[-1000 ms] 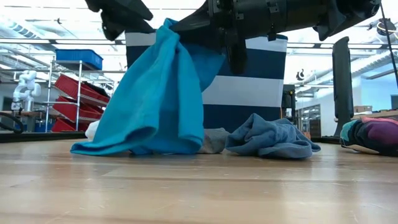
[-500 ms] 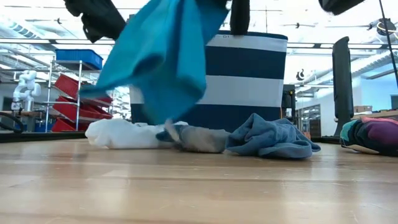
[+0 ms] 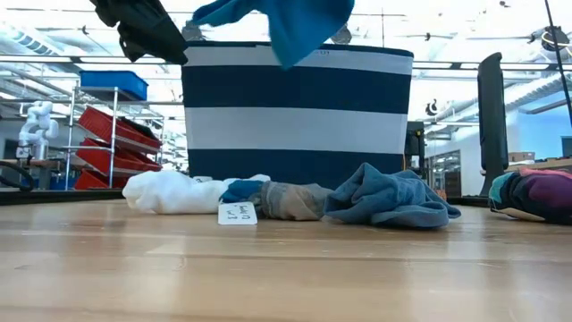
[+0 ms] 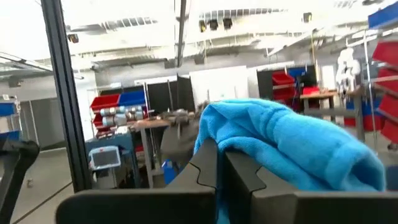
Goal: Sort clothes
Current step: Put the blue shorts into the blue bin
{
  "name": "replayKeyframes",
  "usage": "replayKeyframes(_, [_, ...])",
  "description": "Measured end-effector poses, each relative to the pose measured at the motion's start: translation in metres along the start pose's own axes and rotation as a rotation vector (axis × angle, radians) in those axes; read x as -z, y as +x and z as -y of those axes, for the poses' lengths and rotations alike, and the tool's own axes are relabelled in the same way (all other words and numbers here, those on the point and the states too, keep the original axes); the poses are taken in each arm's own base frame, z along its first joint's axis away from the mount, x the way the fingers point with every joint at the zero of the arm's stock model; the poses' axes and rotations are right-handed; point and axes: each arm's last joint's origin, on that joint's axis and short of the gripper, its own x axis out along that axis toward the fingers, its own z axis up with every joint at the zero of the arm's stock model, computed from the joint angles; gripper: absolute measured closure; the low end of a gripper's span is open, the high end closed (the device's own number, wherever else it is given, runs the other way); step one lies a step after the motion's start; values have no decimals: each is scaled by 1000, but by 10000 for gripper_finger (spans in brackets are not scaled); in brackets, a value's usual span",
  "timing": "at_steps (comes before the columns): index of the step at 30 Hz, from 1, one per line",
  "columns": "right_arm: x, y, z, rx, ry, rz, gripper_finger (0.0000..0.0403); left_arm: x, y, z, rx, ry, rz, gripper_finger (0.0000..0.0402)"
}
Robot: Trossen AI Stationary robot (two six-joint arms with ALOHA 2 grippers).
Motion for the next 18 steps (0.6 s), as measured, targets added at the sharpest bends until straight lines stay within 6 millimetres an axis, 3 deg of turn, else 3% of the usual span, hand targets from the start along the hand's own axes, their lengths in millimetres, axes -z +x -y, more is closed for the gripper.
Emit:
replayKeyframes(7, [-34, -7, 20, 63, -70, 79, 403, 0, 0, 0, 0, -1, 0, 258])
replayKeyframes(18, [-68, -6, 73, 248, -106, 219, 403, 0, 0, 0, 0, 0, 0, 258])
